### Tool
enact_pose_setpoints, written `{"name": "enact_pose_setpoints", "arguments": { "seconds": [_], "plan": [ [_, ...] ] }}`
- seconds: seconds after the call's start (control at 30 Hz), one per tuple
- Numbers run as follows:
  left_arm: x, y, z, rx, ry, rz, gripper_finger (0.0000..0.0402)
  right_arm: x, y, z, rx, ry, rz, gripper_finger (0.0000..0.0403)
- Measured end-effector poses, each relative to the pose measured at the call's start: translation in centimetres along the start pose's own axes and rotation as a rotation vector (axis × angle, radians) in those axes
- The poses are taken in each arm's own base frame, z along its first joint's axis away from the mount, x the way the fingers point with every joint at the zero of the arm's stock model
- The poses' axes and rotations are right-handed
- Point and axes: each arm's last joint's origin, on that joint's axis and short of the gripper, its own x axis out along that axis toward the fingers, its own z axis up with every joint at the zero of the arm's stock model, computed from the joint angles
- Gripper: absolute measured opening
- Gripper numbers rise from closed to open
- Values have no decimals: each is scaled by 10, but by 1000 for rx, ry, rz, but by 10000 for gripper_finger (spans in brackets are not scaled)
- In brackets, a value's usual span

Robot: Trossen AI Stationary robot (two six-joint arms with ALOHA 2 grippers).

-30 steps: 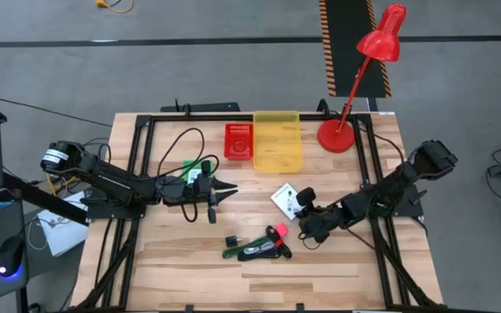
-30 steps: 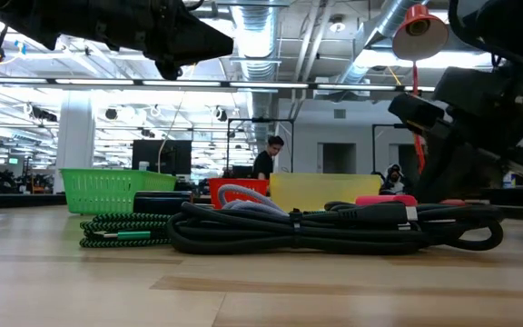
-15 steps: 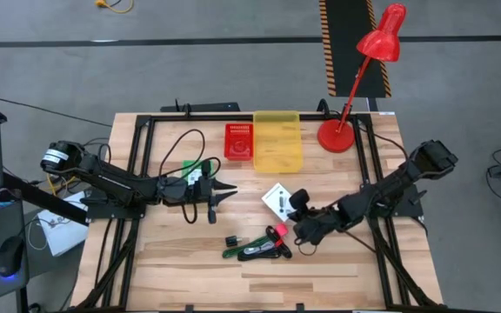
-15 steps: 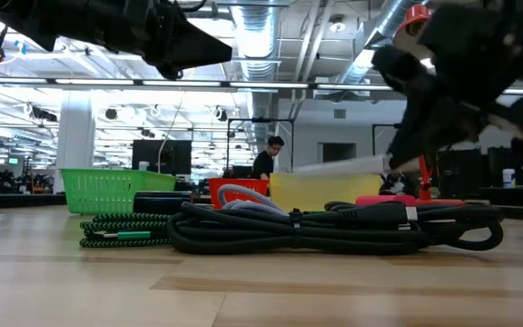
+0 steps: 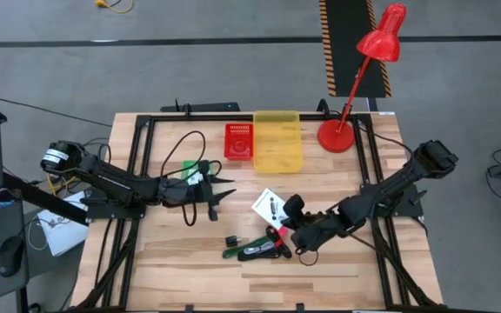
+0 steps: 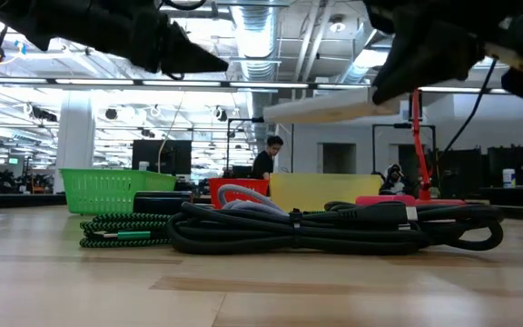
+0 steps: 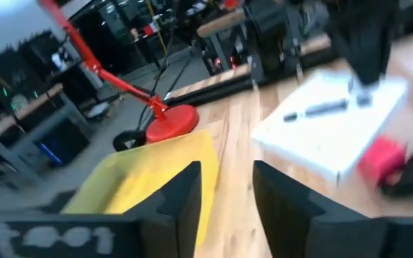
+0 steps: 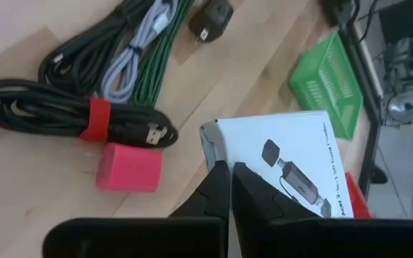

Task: Pick and place items into bin
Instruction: Put the white card reader box into the green basket

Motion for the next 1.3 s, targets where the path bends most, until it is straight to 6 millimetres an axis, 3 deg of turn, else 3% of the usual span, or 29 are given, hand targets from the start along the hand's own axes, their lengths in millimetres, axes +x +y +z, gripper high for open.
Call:
{"name": "enact_pose_setpoints", "arguments": {
  "seconds": [0.23, 0.73, 1.3],
  "plan": [
    [0, -2, -5, 289, 59, -1, 147, -10, -15, 13, -11, -15, -6, 0],
    [-1, -1, -10, 876, 135, 11, 149, -19, -36, 27, 10, -106, -22, 0],
    [-1, 1, -3, 990, 88, 54, 149, -2, -78, 15, 70, -274, -33, 0]
  ]
}}
